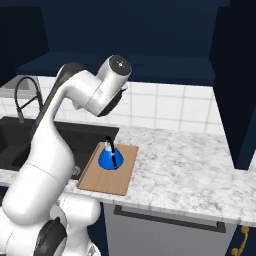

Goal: Pick the kettle from the counter and place it on the tray. Then pick the mug from the cabinet and place it on the tray. Then close the cabinet doors.

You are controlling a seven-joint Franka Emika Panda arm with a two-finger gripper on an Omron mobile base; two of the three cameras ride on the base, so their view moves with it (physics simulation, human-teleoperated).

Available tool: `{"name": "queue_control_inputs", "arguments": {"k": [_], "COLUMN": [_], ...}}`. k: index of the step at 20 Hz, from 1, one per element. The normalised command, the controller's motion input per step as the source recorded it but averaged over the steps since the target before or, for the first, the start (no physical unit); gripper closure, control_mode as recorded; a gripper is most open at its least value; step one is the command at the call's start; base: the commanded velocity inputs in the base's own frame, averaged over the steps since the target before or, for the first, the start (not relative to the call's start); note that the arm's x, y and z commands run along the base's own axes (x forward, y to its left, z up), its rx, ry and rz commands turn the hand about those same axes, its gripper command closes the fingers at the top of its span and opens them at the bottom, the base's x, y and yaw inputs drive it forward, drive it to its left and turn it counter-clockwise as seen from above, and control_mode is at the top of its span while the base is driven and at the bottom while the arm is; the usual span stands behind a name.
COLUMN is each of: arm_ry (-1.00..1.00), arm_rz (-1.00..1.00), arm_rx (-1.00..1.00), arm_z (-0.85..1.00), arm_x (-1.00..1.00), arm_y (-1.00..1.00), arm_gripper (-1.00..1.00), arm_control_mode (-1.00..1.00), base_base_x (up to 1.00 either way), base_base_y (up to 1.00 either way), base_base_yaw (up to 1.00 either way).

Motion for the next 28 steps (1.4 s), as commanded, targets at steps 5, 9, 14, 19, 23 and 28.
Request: {"name": "queue_control_inputs", "arguments": {"k": [5,9,14,19,23,28], "arm_ry": [0.07,0.00,0.00,0.00,0.03,0.06], "arm_rz": [0.25,0.08,0.05,0.04,0.03,0.02], "arm_rx": [-0.08,0.03,0.02,0.00,0.08,0.08], "arm_z": [-1.00,-1.00,-1.00,-0.98,-0.69,-0.57], "arm_x": [-0.57,-0.07,0.00,0.00,0.00,0.00], "arm_y": [-0.17,-0.25,-0.23,-0.22,-0.29,-0.23], "arm_gripper": [1.00,1.00,1.00,1.00,1.00,1.00], "arm_control_mode": [-1.00,-1.00,-1.00,-1.00,-1.00,-1.00], "base_base_x": [0.00,0.00,0.00,0.00,0.00,0.00], "base_base_y": [0.00,0.00,0.00,0.00,0.00,0.00], "base_base_yaw": [0.00,0.00,0.00,0.00,0.00,0.00]}}
